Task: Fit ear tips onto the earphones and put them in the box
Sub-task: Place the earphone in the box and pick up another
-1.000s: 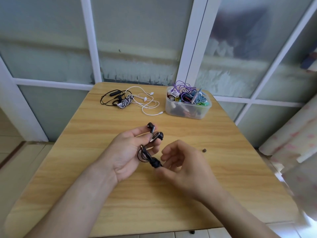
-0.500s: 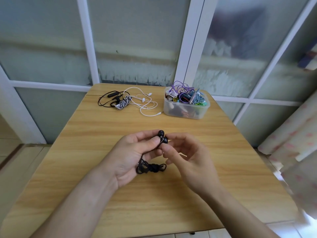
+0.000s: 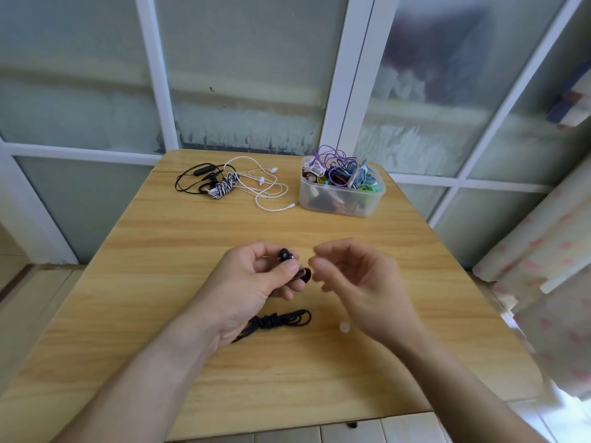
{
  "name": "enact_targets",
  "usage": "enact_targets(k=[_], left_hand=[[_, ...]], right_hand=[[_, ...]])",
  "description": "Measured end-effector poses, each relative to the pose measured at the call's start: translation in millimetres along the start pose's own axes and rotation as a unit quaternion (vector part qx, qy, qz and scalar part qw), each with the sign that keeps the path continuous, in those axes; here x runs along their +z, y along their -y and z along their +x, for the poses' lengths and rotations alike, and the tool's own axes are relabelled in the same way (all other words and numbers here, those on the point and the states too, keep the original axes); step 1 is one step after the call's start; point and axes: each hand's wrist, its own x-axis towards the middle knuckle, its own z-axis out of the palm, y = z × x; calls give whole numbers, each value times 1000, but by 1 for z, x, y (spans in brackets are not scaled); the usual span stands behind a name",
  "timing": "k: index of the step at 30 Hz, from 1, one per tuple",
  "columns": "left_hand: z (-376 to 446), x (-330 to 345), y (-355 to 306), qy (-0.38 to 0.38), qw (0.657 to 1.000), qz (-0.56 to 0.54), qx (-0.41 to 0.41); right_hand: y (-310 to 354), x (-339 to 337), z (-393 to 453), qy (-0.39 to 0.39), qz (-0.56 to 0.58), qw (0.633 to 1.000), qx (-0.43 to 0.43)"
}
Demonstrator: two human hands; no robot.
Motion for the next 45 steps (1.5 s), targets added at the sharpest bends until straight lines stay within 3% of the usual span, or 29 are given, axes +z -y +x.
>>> enact_targets(k=[5, 9, 18, 30, 37, 41, 43, 45], left_hand=[[1, 3, 2, -4, 1000, 10, -19], [2, 8, 4, 6, 999, 35, -31], [5, 18, 9, -21, 997, 69, -30], [6, 21, 6, -26, 994, 84, -67], [5, 18, 7, -25, 994, 59, -86], [5, 18, 8, -27, 995, 61, -72], [4, 18, 7, -27, 997, 46, -59], [3, 19, 5, -27, 998, 39, -47]], right_hand=[[-18, -64, 16, -88, -260, 961, 23], [-36, -86, 19, -20, -362, 928, 91], [-39, -75, 20, 30, -382, 922, 55], [-38, -60, 26, 11, -351, 936, 20], [-41, -44, 36, 18, -392, 920, -4], [-29, -40, 31, -54, -291, 955, -26], [-18, -34, 25, -86, -149, 985, -26], [-7, -27, 18, -62, 5, 998, -11]])
